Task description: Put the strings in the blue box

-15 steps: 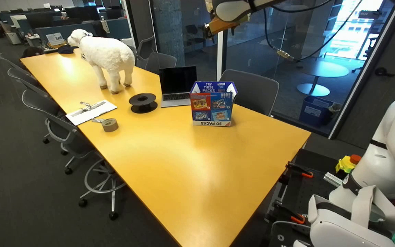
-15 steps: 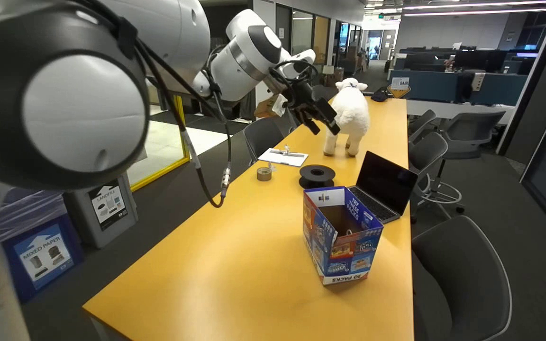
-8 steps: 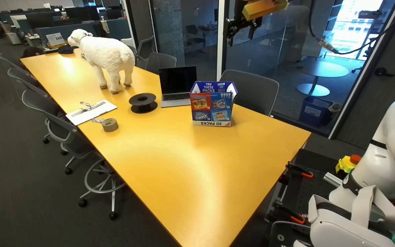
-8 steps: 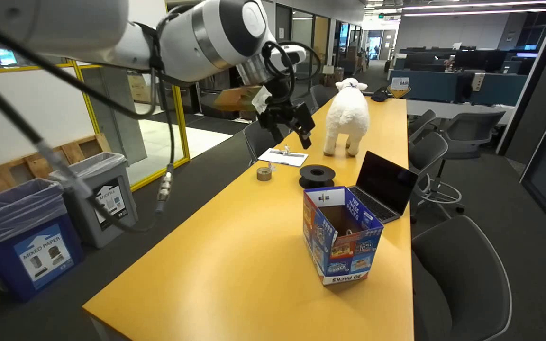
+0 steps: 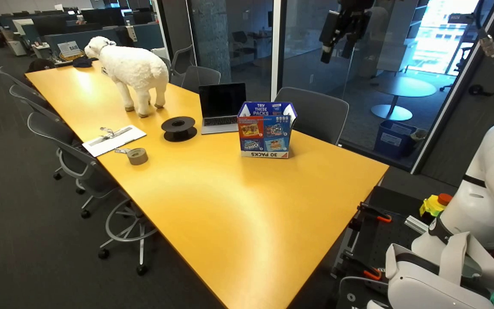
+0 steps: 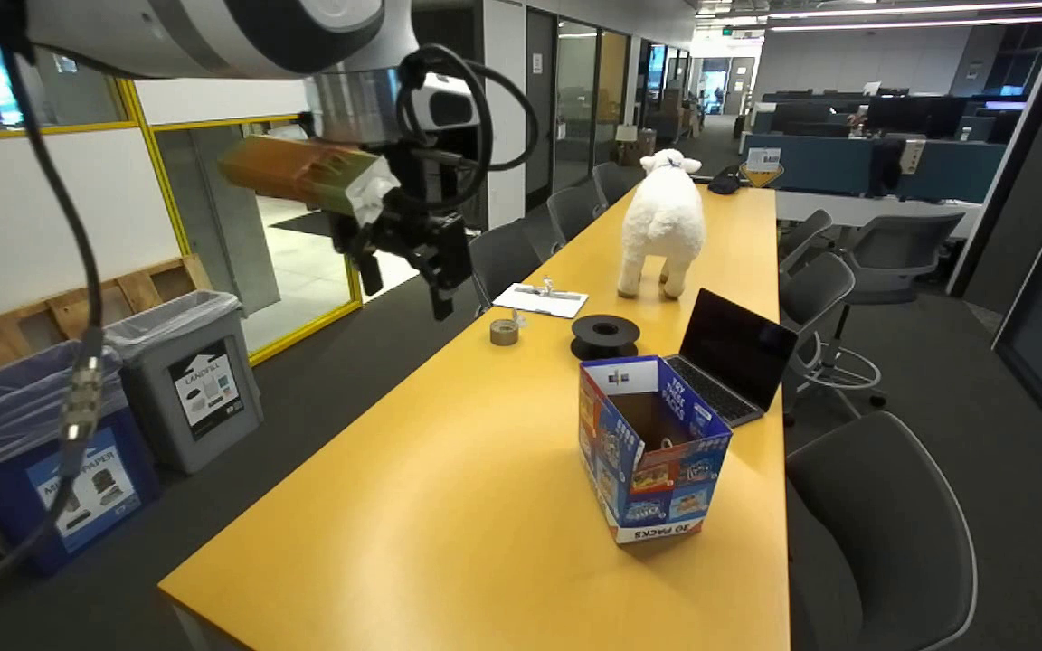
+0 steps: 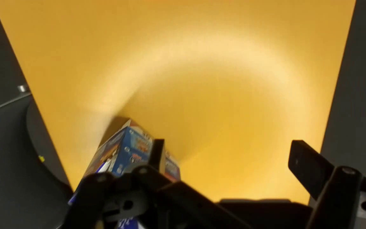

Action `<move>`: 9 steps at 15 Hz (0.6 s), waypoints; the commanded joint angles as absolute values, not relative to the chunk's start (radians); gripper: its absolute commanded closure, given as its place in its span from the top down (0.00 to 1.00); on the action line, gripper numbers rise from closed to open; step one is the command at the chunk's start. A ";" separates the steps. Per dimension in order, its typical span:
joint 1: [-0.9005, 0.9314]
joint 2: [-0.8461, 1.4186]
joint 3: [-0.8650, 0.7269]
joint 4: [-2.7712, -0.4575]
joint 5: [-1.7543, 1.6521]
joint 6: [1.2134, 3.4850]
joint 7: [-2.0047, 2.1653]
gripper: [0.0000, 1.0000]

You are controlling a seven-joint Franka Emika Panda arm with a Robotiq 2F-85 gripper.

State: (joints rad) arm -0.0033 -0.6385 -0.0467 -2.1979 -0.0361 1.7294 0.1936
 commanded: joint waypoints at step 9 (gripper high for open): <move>0.066 -0.807 0.068 -2.326 0.031 1.425 0.074 1.00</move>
State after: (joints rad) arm 0.0640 -0.7679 0.0609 -2.3169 0.0284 1.4619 0.1052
